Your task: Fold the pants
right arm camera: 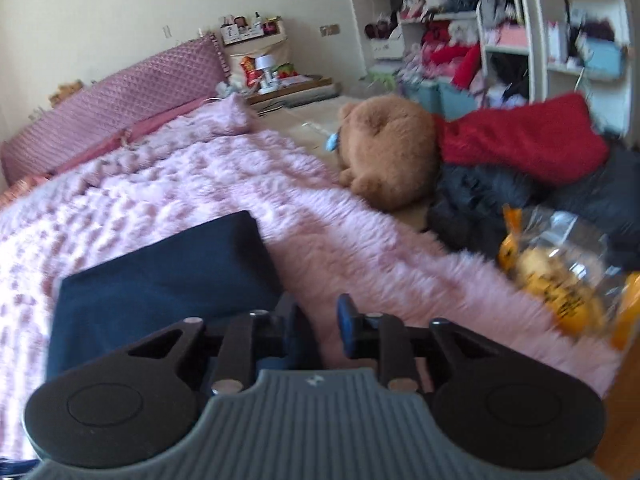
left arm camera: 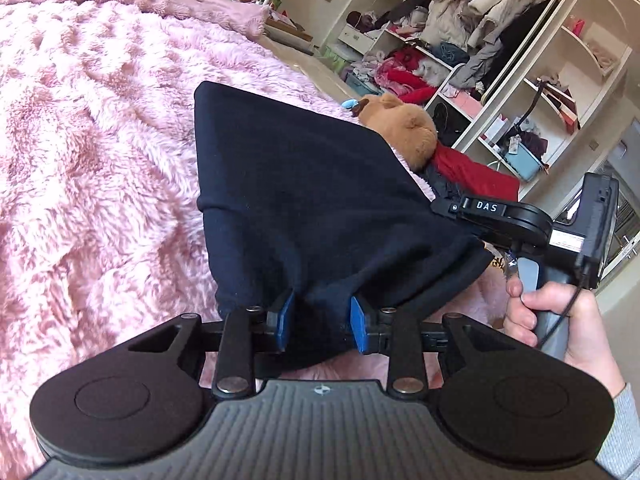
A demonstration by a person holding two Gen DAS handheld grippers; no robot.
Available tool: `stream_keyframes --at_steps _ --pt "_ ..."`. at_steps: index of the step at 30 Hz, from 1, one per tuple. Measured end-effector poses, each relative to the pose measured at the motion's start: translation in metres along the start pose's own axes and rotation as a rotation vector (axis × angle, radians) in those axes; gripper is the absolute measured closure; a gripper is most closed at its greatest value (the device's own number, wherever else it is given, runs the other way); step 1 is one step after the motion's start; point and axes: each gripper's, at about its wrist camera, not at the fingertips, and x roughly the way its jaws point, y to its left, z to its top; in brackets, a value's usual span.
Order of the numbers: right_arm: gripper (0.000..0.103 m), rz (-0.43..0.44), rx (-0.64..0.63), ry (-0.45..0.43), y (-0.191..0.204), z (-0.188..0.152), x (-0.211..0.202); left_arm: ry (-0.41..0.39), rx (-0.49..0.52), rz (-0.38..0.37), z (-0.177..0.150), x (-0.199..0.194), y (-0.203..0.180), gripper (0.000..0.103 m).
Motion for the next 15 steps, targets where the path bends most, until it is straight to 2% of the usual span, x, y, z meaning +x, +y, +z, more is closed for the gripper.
stream_keyframes --at_steps 1,2,3,4,5,7,9,11,14,15 --pt "0.068 -0.003 -0.012 -0.021 -0.001 0.001 -0.002 -0.001 -0.014 -0.004 0.000 -0.006 0.001 0.066" --pt "0.068 0.042 0.023 -0.028 -0.007 0.003 -0.003 -0.005 -0.033 -0.012 0.002 -0.013 0.004 0.065" --pt "0.065 0.120 0.091 -0.026 -0.017 0.006 -0.003 -0.012 -0.048 -0.025 0.004 -0.020 0.006 0.062" --pt "0.055 0.201 0.167 -0.015 -0.026 0.009 -0.001 -0.030 -0.071 -0.056 0.009 -0.029 0.011 0.058" --pt "0.045 0.281 0.236 0.012 -0.034 0.012 0.003 -0.048 -0.092 -0.085 0.013 -0.036 0.018 0.051" --pt "0.039 0.429 0.312 0.085 -0.048 0.018 0.013 -0.076 -0.148 -0.162 0.023 -0.049 0.037 0.042" --pt "0.036 0.526 0.321 0.117 -0.060 0.023 0.023 -0.052 -0.214 -0.228 0.035 -0.051 0.061 0.037" --pt "0.036 0.607 0.291 0.178 -0.071 0.028 0.037 -0.013 -0.292 -0.227 0.043 -0.043 0.088 0.037" --pt "0.035 0.708 0.258 0.327 -0.084 0.029 0.063 0.045 -0.325 -0.164 0.049 -0.023 0.111 0.037" --pt "0.036 0.753 0.263 0.427 -0.087 0.025 0.078 0.069 -0.337 -0.176 0.050 -0.012 0.119 0.037"
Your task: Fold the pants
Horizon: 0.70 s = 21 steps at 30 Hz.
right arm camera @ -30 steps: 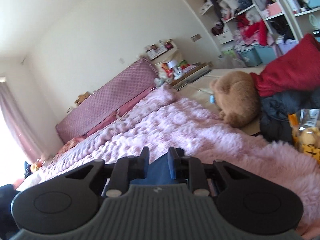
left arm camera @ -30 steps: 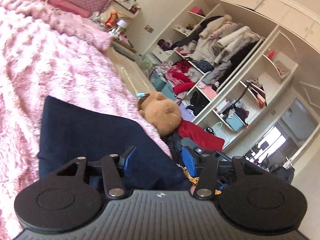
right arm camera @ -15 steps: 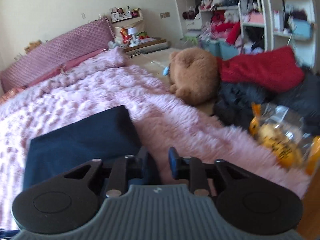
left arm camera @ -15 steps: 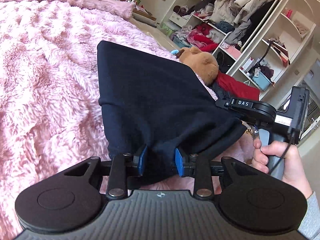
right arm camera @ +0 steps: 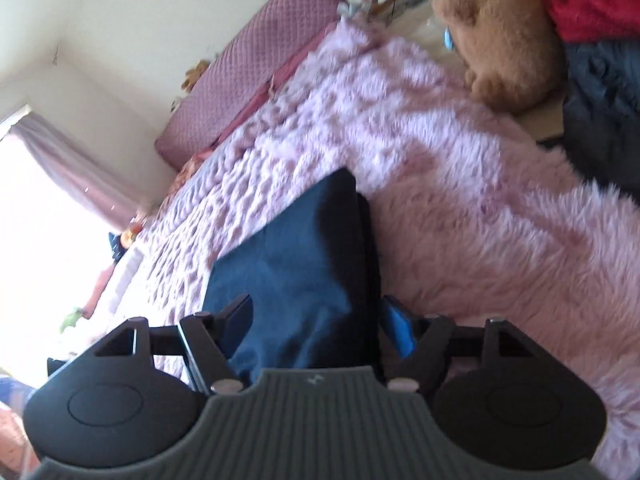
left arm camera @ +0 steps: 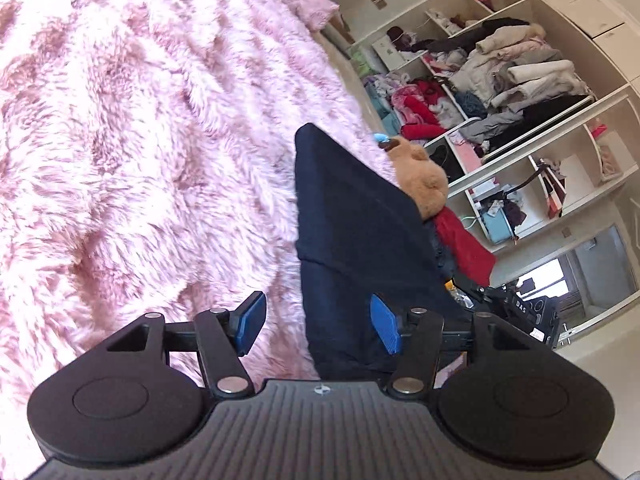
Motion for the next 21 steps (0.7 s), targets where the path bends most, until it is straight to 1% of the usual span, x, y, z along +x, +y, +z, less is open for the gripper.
stream_keyframes --at_steps 1,2,6,7,9,12,13,14,15,16,17,19,21 --pt "0.037 0.011 0.028 0.062 -0.009 0.002 0.006 0.019 -0.017 -0.024 0.003 0.008 0.006 0.037" --pt "0.037 0.034 0.069 0.101 -0.020 0.003 0.013 0.033 -0.037 -0.052 0.006 0.018 0.011 0.038" --pt "0.037 0.197 0.245 0.117 -0.060 0.011 0.027 0.043 -0.128 -0.194 0.018 0.056 0.027 0.038" --pt "0.037 0.227 0.262 0.125 -0.065 0.012 0.031 0.049 -0.149 -0.219 0.022 0.067 0.029 0.038" --pt "0.037 0.289 0.281 0.144 -0.073 0.017 0.043 0.067 -0.183 -0.244 0.028 0.090 0.033 0.039" --pt "0.037 0.333 0.254 0.161 -0.069 0.022 0.056 0.094 -0.205 -0.260 0.035 0.116 0.030 0.041" --pt "0.041 0.337 0.238 0.171 -0.066 0.024 0.061 0.104 -0.198 -0.254 0.038 0.120 0.027 0.044" --pt "0.048 0.325 0.211 0.184 -0.061 0.024 0.063 0.114 -0.189 -0.234 0.039 0.123 0.023 0.052" --pt "0.053 0.301 0.182 0.195 -0.055 0.023 0.066 0.122 -0.184 -0.212 0.040 0.123 0.021 0.064" --pt "0.065 0.285 0.166 0.199 -0.052 0.023 0.068 0.119 -0.179 -0.202 0.040 0.120 0.019 0.069" --pt "0.069 0.283 0.164 0.198 -0.050 0.022 0.070 0.110 -0.170 -0.196 0.038 0.116 0.016 0.074" --pt "0.071 0.283 0.169 0.181 -0.047 0.019 0.068 0.112 -0.142 -0.184 0.038 0.110 0.009 0.076" --pt "0.073 0.284 0.170 0.168 -0.040 0.016 0.065 0.136 -0.120 -0.167 0.039 0.103 0.000 0.076"
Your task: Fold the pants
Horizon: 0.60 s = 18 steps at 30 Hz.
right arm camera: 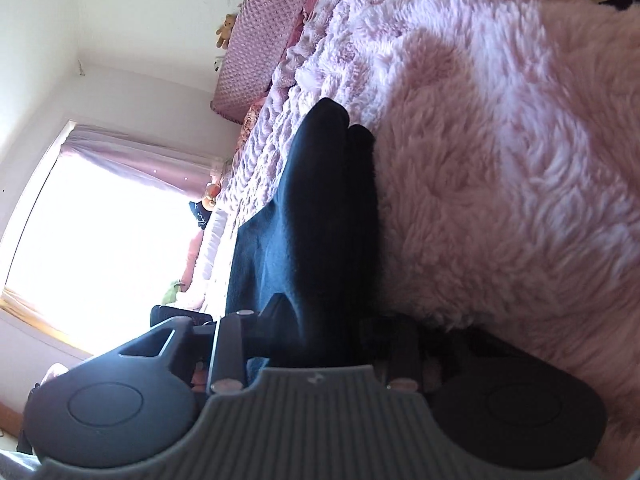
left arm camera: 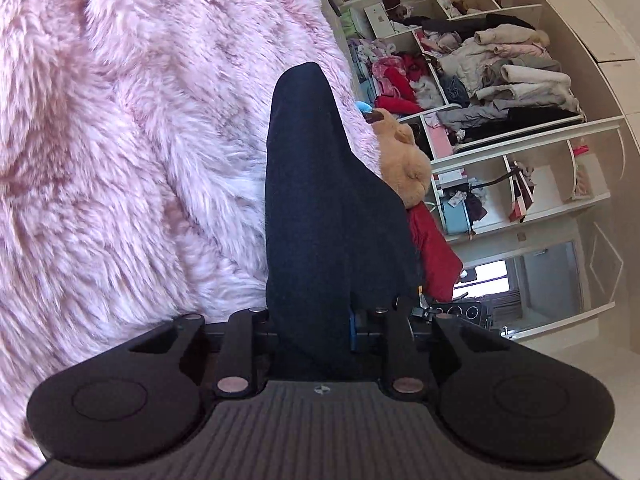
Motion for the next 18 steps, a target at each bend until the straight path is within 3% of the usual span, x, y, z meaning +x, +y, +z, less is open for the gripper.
stream_keyframes --at_steps 5,8,11,18 --pt "0.073 -0.019 -0.041 -0.049 0.036 -0.017 0.010 0.018 0.095 0.050 -0.004 -0.029 -0.027 0.076" --pt "0.073 0.009 -0.078 -0.049 0.064 -0.031 0.026 0.002 0.153 0.121 -0.009 -0.053 -0.041 0.077" --pt "0.073 0.006 -0.153 -0.026 0.094 -0.050 0.054 -0.029 0.185 0.200 -0.017 -0.086 -0.049 0.077" --pt "0.073 0.029 -0.190 0.076 0.139 -0.081 0.129 -0.101 0.183 0.326 -0.031 -0.163 -0.052 0.077"
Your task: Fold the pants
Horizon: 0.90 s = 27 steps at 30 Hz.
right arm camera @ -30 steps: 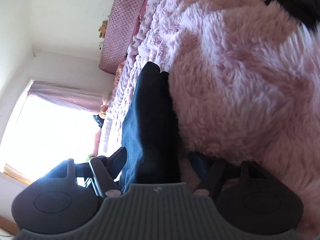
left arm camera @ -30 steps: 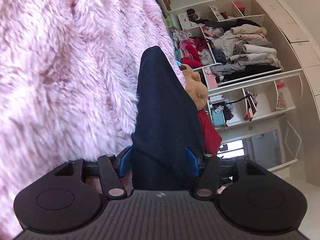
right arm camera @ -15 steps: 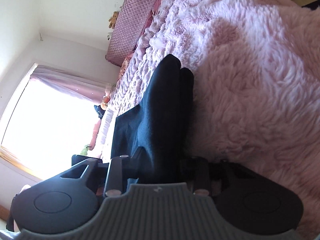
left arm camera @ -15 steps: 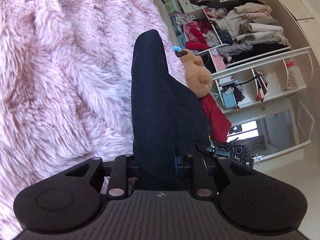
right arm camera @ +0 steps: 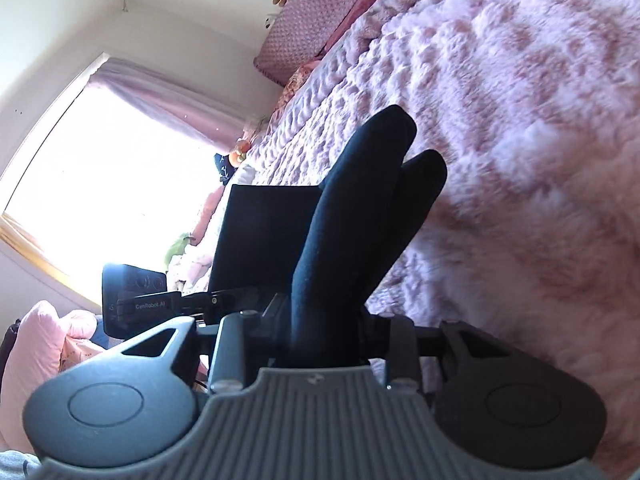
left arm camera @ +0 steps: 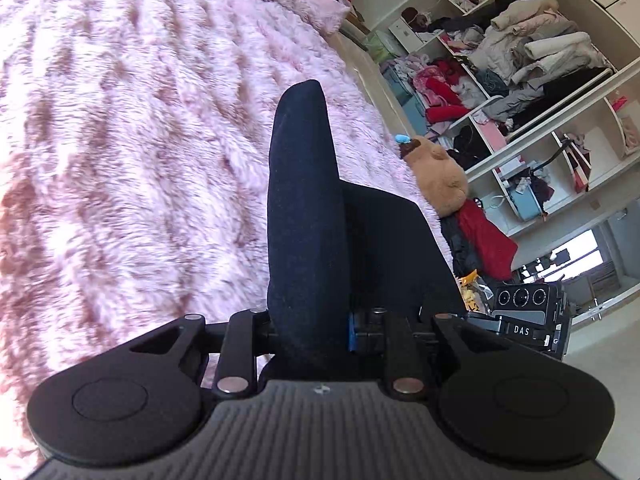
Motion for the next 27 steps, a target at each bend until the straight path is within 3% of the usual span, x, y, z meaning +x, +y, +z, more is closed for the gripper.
stream_keyframes --at_steps 11,15,23,27 --pt "0.073 0.084 -0.017 0.030 0.064 -0.011 0.119 -0.127 -0.072 0.126 0.007 -0.101 0.059 0.077" --pt "0.073 0.106 0.001 0.056 0.083 -0.010 0.179 -0.166 -0.089 0.176 0.016 -0.130 0.090 0.077" --pt "0.073 0.154 -0.008 0.076 0.107 -0.024 0.258 -0.205 -0.108 0.233 0.037 -0.160 0.151 0.076" --pt "0.073 0.138 -0.009 0.099 0.102 -0.026 0.299 -0.212 -0.140 0.264 0.043 -0.160 0.184 0.075"
